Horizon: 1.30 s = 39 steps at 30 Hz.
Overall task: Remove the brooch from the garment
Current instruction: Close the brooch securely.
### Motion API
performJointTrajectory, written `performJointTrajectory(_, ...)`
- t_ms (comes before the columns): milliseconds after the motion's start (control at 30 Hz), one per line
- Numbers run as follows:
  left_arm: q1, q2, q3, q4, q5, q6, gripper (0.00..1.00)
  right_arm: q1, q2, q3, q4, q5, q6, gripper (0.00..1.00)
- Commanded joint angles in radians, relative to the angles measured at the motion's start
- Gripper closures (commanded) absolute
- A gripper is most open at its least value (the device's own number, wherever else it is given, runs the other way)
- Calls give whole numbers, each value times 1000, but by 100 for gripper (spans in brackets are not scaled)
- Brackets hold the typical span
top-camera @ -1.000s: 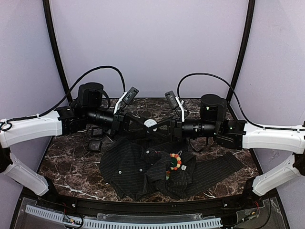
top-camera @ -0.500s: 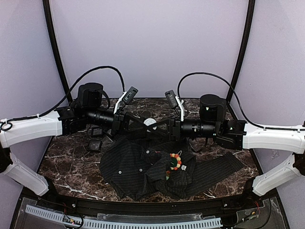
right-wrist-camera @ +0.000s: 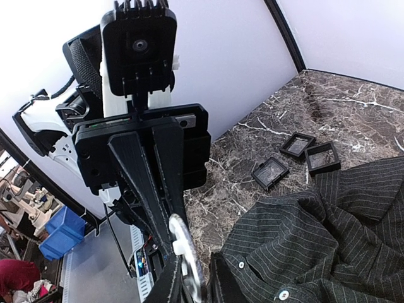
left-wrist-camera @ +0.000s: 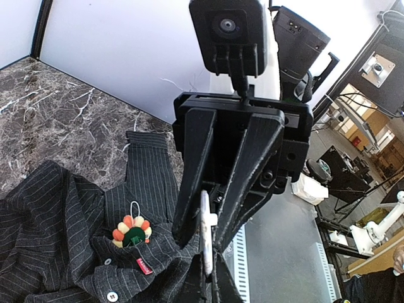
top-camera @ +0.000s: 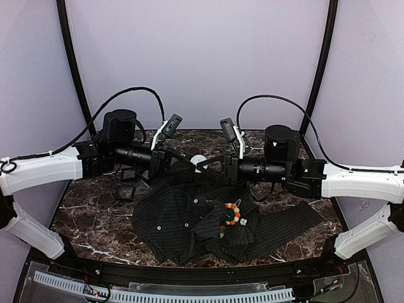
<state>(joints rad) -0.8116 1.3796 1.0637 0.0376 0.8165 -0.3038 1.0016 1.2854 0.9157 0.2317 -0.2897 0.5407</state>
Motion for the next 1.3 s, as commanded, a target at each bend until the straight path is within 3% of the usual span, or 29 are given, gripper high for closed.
performJointTrajectory(0,-9,-14,-14,18,67,2,99,-17,3,-8,-5,120,37,86)
performJointTrajectory(933,-9,-23,-17,21,64,2,99,-69,28,-21,-32,116,127,88)
performJointTrajectory(1100,-9,-16,-7,-22,-7,11,99,-69,12,-36,26,23,86,78)
performJointTrajectory(1267,-9,-4,-1,-60,-82,23,99,-69,-33,-50,87,-91,39,55)
